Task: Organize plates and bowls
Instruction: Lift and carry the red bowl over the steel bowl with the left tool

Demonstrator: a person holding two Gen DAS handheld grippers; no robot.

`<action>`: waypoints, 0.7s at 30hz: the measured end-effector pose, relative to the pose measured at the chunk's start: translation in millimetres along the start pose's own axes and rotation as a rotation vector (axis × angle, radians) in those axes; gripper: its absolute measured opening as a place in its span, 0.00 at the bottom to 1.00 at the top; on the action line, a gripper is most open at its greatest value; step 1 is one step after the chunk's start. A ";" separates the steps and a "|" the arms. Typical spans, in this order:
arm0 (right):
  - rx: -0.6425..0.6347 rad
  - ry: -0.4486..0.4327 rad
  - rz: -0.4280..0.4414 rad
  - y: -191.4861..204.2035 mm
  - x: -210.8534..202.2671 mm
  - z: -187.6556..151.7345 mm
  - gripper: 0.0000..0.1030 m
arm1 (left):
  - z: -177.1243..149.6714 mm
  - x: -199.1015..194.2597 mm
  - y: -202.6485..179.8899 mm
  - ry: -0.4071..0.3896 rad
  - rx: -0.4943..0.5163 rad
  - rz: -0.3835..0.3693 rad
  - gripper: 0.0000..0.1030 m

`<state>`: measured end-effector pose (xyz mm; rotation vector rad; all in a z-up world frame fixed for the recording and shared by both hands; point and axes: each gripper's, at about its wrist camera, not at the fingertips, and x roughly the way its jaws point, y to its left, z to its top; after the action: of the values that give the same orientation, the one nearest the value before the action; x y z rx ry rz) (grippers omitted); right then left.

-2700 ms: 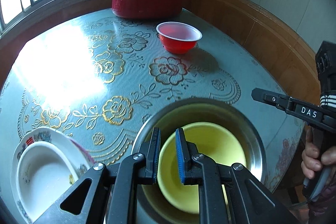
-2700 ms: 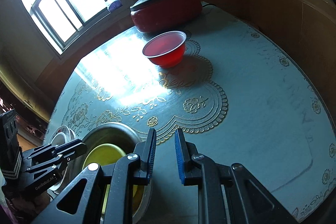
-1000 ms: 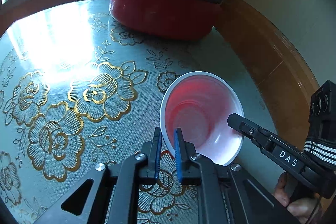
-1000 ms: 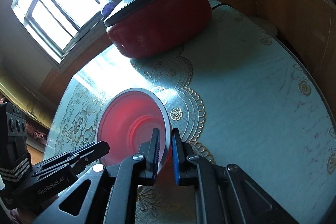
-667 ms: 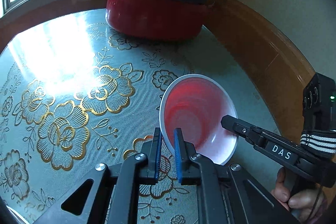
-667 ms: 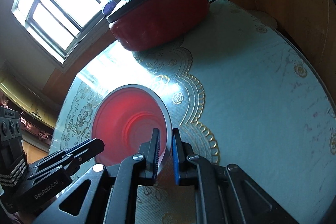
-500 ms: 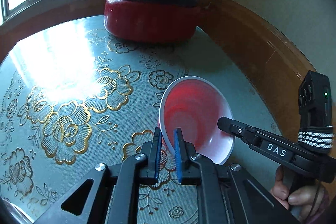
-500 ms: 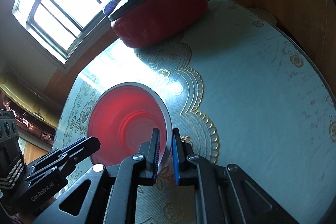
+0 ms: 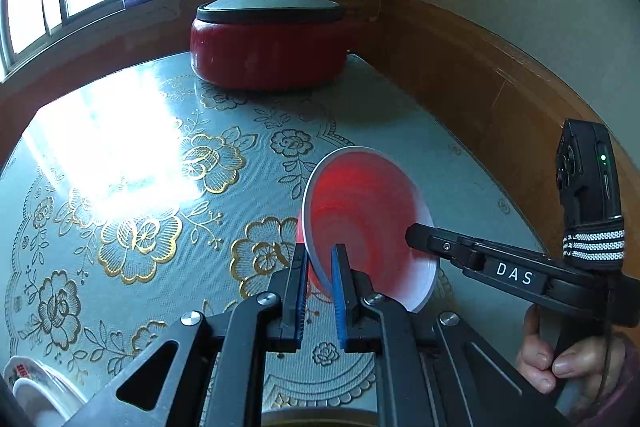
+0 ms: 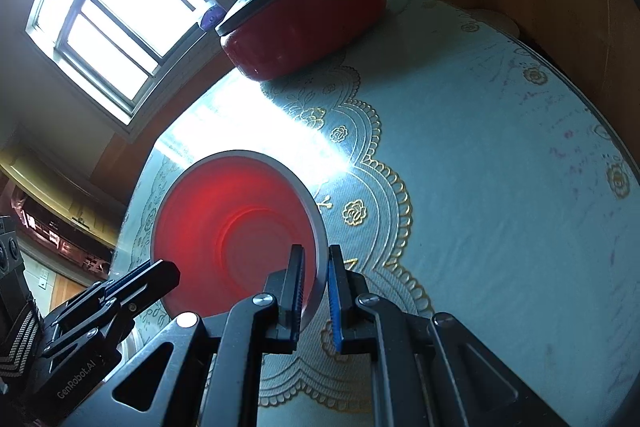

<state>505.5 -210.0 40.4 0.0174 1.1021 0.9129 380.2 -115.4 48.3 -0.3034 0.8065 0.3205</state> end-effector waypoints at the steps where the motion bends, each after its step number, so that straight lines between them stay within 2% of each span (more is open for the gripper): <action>1: 0.003 -0.001 0.001 -0.5 -2.6 -2.3 0.09 | -2.4 -3.8 -1.3 -0.001 0.001 -0.004 0.11; 21: 0.023 -0.041 -0.008 13.2 -36.6 -44.9 0.10 | -37.6 -49.8 -8.6 -0.024 0.040 -0.052 0.11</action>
<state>457.6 -243.3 51.9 0.0503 1.0740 0.8895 326.7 -145.7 62.0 -0.2820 0.7789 0.2582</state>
